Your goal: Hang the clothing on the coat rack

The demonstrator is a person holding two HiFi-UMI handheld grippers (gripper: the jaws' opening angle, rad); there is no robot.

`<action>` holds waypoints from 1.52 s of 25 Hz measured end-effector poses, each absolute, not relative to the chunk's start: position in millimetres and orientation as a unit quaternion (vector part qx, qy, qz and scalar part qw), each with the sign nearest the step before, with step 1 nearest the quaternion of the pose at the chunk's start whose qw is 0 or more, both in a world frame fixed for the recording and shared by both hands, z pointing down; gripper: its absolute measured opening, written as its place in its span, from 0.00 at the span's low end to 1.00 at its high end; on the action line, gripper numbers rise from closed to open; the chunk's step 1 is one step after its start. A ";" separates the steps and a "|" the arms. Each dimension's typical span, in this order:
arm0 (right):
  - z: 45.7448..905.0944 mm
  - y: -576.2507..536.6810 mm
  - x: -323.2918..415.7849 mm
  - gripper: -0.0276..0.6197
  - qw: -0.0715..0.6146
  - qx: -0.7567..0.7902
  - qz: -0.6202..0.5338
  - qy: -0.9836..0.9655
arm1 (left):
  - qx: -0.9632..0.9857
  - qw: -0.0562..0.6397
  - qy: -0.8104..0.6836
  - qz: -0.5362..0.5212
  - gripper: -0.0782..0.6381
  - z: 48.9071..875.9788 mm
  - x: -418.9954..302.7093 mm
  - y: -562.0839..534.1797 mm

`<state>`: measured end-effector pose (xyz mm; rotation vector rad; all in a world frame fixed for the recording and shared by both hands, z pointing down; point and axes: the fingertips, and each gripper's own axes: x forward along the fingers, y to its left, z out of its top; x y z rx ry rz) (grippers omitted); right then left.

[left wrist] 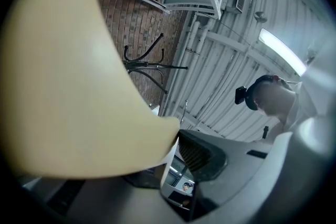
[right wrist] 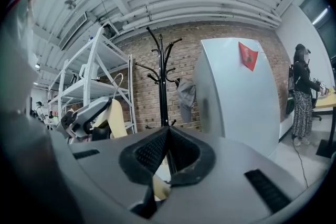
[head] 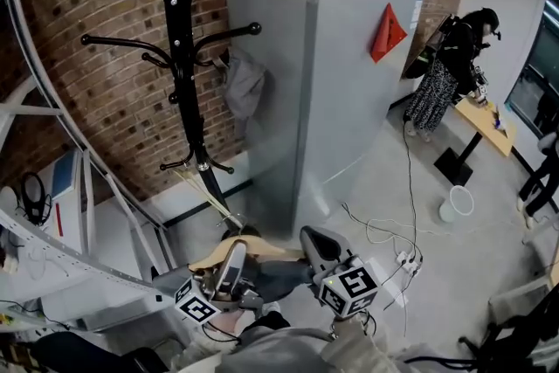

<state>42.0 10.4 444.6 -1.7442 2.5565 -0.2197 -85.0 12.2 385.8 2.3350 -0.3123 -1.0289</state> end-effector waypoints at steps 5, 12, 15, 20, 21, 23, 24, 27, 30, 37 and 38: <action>446.7 -28.5 27.9 0.08 0.019 -0.558 -0.076 0.826 | 0.873 0.280 -0.122 -0.381 0.25 385.1 -96.8 -24.4; 441.2 -74.7 8.1 0.08 0.016 -0.551 -0.073 0.831 | 0.876 0.271 -0.120 -0.381 0.25 377.0 -110.3 -69.9; 438.6 -89.4 2.1 0.08 0.017 -0.551 -0.069 0.831 | 0.878 0.266 -0.119 -0.381 0.25 374.2 -114.7 -83.2; 438.4 -105.5 -3.2 0.08 0.020 -0.551 -0.067 0.832 | 0.874 0.269 -0.118 -0.387 0.25 374.5 -121.7 -97.7; 439.1 -107.5 -4.3 0.08 0.020 -0.550 -0.068 0.832 | 0.873 0.270 -0.120 -0.388 0.25 374.7 -122.8 -99.8; 440.4 -111.3 -6.1 0.08 0.018 -0.548 -0.071 0.833 | 0.872 0.272 -0.124 -0.388 0.26 375.6 -124.7 -103.3; 440.7 -113.1 -7.0 0.08 0.018 -0.547 -0.071 0.834 | 0.871 0.272 -0.126 -0.388 0.26 376.1 -125.7 -104.8; 440.1 -117.8 -9.9 0.08 0.018 -0.543 -0.070 0.836 | 0.871 0.270 -0.130 -0.390 0.26 376.1 -128.9 -107.7; 439.3 -124.1 -12.6 0.08 0.018 -0.536 -0.070 0.841 | 0.870 0.266 -0.138 -0.391 0.26 375.8 -131.1 -112.1; 436.9 -145.5 -16.2 0.08 0.016 -0.511 -0.073 0.857 | 0.867 0.255 -0.163 -0.397 0.26 372.3 -132.7 -126.7; 436.5 -149.9 -16.2 0.08 0.015 -0.505 -0.073 0.860 | 0.866 0.252 -0.169 -0.398 0.26 372.4 -132.5 -129.6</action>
